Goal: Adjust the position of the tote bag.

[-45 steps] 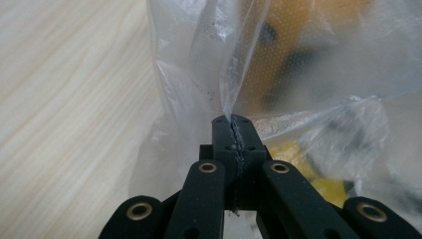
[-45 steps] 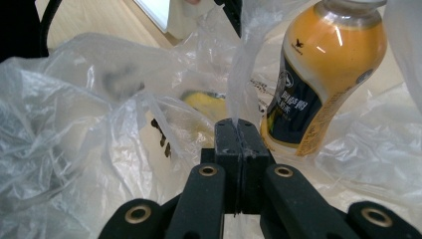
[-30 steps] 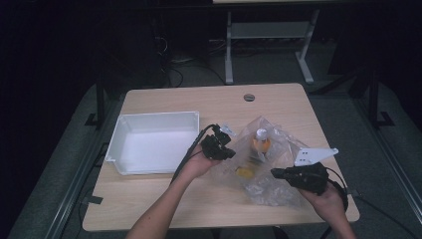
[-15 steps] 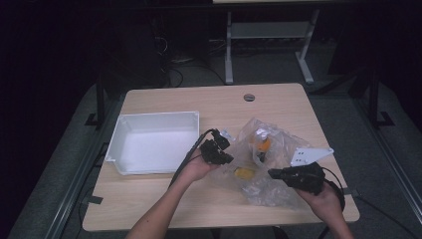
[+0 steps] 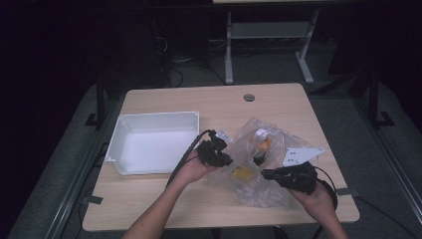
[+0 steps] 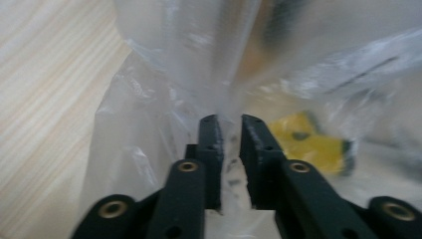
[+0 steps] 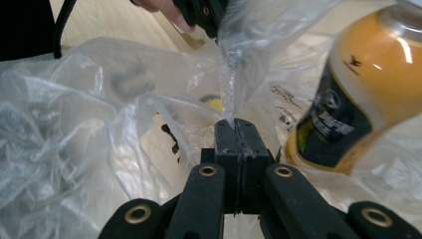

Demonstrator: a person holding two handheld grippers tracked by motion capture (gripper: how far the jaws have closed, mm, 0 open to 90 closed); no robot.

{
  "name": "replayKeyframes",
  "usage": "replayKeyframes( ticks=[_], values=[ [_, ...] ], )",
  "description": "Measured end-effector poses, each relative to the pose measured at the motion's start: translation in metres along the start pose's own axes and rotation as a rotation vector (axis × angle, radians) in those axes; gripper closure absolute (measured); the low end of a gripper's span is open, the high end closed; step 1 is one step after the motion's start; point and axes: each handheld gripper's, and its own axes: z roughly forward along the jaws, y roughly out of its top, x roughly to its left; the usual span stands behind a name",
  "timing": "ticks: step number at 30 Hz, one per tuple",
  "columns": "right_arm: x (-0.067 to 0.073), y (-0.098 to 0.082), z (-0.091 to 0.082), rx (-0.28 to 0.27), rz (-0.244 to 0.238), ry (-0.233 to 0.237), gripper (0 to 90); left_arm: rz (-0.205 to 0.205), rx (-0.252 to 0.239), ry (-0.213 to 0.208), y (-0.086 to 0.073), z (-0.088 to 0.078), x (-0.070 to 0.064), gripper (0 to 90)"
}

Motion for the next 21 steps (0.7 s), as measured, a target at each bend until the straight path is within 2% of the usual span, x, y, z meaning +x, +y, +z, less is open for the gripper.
replayKeyframes(
  ticks=[5, 6, 7, 9, 10, 12, 17, 21],
  values=[
    [0.004, 0.002, 0.005, 0.013, -0.009, 0.006, 89.1, 0.017, -0.026, -0.007, 0.002, -0.012, -0.001, 64.5],
    [0.004, 0.003, 0.006, 0.014, -0.009, 0.005, 89.0, 0.015, -0.044, -0.015, 0.003, -0.017, -0.002, 64.5],
    [0.005, 0.003, 0.007, 0.016, -0.011, 0.006, 89.1, 0.015, -0.054, -0.019, 0.003, -0.018, -0.002, 60.1],
    [0.006, 0.003, 0.008, 0.020, -0.010, 0.005, 89.1, 0.018, -0.073, -0.029, 0.004, -0.023, -0.004, 56.6],
    [0.006, 0.003, 0.009, 0.024, -0.012, 0.004, 89.0, 0.025, -0.086, -0.049, 0.005, -0.027, -0.007, 51.2],
    [0.006, 0.003, 0.010, 0.025, -0.011, 0.004, 89.1, 0.027, -0.099, -0.055, 0.006, -0.028, -0.009, 48.8],
    [0.007, 0.004, 0.012, 0.028, -0.007, -0.002, 89.1, 0.073, -0.111, -0.079, 0.009, -0.032, -0.018, 44.6],
    [0.007, 0.004, 0.012, 0.026, -0.008, -0.008, 89.0, 0.085, -0.127, -0.096, 0.012, -0.034, -0.025, 42.6]
  ],
)
